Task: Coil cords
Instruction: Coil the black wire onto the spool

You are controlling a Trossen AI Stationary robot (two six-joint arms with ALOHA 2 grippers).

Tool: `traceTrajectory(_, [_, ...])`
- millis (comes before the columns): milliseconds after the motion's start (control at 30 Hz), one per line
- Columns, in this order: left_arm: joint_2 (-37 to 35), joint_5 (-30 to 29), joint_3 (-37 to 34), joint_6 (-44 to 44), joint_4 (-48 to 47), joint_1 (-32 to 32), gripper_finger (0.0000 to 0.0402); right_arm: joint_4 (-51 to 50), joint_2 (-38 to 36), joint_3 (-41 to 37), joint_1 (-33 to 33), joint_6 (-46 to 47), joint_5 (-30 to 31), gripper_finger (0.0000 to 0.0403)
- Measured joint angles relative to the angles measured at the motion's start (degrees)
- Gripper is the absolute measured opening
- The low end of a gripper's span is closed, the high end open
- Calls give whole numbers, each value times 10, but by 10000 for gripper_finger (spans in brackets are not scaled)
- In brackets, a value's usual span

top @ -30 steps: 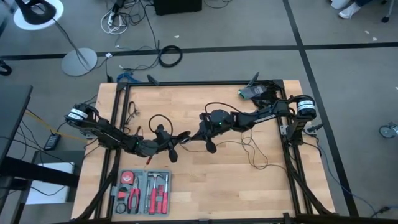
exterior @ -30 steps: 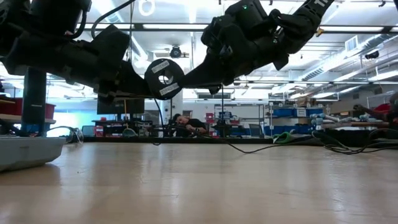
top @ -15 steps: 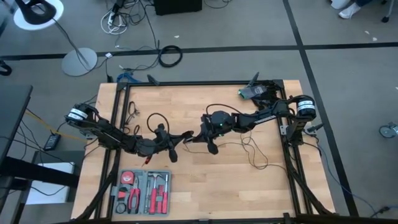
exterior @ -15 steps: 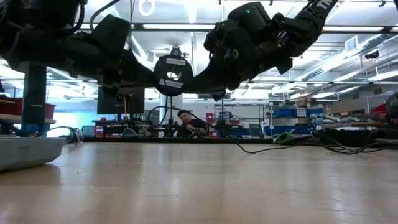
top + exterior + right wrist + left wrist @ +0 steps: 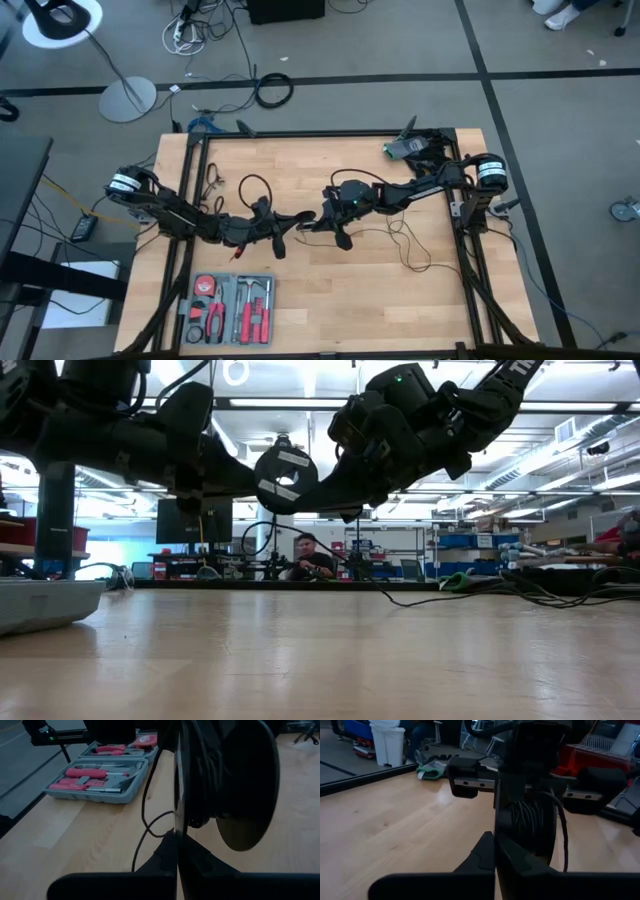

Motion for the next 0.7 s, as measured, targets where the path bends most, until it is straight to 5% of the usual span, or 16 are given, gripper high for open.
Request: traceTrajectory(700, [-1, 77, 1, -58, -42, 27, 27, -28, 1, 1, 0, -42, 13, 0])
